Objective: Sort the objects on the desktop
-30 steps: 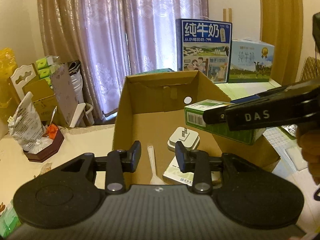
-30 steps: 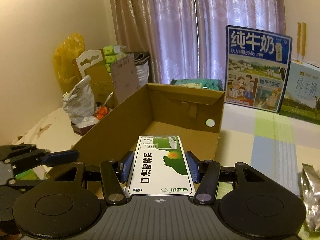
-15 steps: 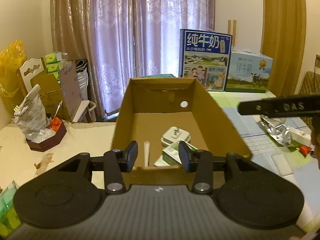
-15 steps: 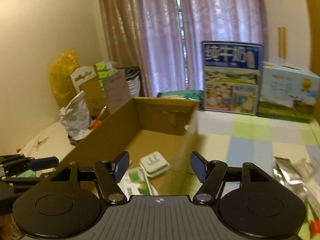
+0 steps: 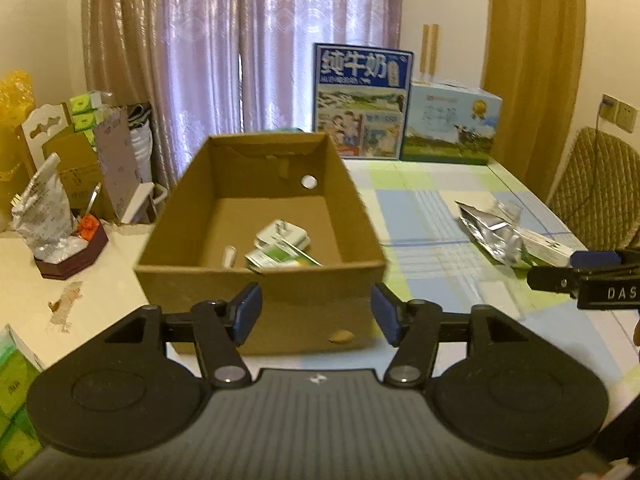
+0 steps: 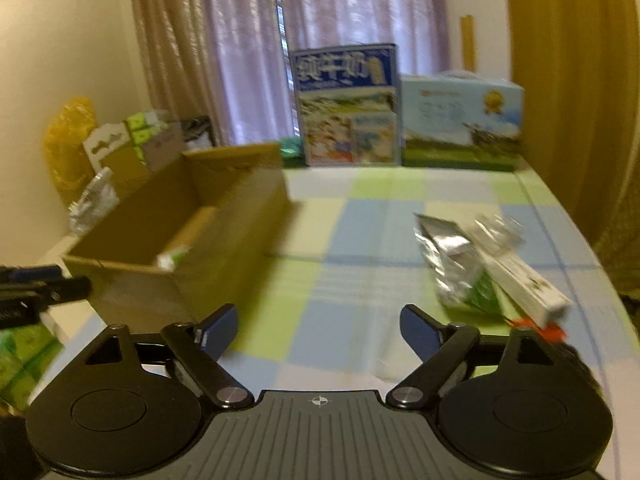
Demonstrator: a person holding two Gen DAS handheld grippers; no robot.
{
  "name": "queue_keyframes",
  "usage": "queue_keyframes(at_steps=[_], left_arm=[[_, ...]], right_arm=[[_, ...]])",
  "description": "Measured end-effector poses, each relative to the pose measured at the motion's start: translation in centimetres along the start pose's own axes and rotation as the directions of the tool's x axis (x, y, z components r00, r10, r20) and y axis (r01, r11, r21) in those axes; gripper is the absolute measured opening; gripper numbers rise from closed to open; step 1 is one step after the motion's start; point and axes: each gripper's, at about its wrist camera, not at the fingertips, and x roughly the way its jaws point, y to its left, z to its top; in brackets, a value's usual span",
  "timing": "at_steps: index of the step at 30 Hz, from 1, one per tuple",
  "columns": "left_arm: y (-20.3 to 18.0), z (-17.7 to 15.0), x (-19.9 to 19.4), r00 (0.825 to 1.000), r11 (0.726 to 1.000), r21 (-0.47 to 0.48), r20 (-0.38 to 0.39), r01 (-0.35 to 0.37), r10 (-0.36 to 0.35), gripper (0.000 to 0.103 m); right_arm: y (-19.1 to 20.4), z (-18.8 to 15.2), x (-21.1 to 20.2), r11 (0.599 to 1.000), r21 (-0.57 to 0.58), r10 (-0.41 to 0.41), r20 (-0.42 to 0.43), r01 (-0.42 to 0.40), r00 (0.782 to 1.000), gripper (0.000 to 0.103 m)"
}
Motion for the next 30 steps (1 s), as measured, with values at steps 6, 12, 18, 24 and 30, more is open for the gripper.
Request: queue_keyframes(at_steps=[6, 12, 18, 24, 30], left_arm=[[-3.0, -0.6, -0.2, 0.999, 0.999, 0.008, -0.022, 0.034, -0.034, 0.074], [-5.4, -0.9, 0.1, 0.997, 0.998, 0.031, -0.043, 0.061, -0.06, 0.085], [-7.7, -1.5, 0.7, 0.993, 0.993, 0.062, -0.062, 0.1, -0.096, 0.096], [-9.7, -2.2, 1.8, 0.987, 0.988, 0.081, -0.096, 0.134, -0.126, 0.099], [-11.5, -2.5, 2.8, 0.982, 0.983, 0.096, -0.119, 0.158, -0.146, 0.099]], right_arm=[[-4.2, -1.7, -2.0, 0.996, 0.061, -0.07, -0.022, 0.072, 0.997, 0.092], [-7.6, -3.3, -4.2, 0.986, 0.105, -0.127, -0.03, 0.129, 0.991, 0.094], [-10.1, -4.7, -5.5, 0.974, 0.143, -0.173, -0.033, 0.176, 0.984, 0.095], [-12.4, -5.8, -6.4, 0.96, 0.176, -0.214, -0.043, 0.219, 0.976, 0.095], [-14.7, -6.5, -6.7, 0.949, 0.189, -0.246, -0.052, 0.251, 0.968, 0.095]])
